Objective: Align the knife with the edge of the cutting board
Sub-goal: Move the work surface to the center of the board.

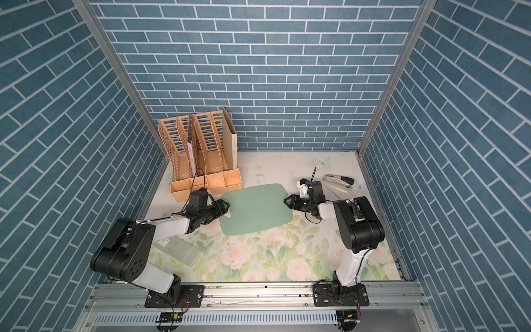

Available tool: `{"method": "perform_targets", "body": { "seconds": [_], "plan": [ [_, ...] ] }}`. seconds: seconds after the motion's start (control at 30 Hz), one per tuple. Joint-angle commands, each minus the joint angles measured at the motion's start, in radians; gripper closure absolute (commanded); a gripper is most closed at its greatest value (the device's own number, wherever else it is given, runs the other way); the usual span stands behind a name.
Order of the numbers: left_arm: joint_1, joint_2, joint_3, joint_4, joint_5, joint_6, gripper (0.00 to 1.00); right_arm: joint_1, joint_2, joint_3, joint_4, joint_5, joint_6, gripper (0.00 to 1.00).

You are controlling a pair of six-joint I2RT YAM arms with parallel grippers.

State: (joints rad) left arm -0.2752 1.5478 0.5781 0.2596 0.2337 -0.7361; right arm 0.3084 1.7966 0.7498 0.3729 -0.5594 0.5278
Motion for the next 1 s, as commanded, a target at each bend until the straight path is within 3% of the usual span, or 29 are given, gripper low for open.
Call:
{"method": "perform_targets", "body": {
  "seconds": [0.0, 0.33, 0.97],
  "plan": [
    [-0.012, 0.019, -0.034, -0.117, 0.024, 0.020, 0.27, 0.055, -0.011, -0.071, -0.076, -0.048, 0.055, 0.49],
    [-0.012, -0.014, -0.064, -0.120, 0.025, 0.032, 0.26, 0.090, -0.154, -0.235, -0.016, 0.009, 0.106, 0.48],
    [-0.012, -0.164, -0.128, -0.198, 0.017, 0.054, 0.24, 0.141, -0.373, -0.323, -0.137, 0.095, 0.088, 0.46]
  ]
}}
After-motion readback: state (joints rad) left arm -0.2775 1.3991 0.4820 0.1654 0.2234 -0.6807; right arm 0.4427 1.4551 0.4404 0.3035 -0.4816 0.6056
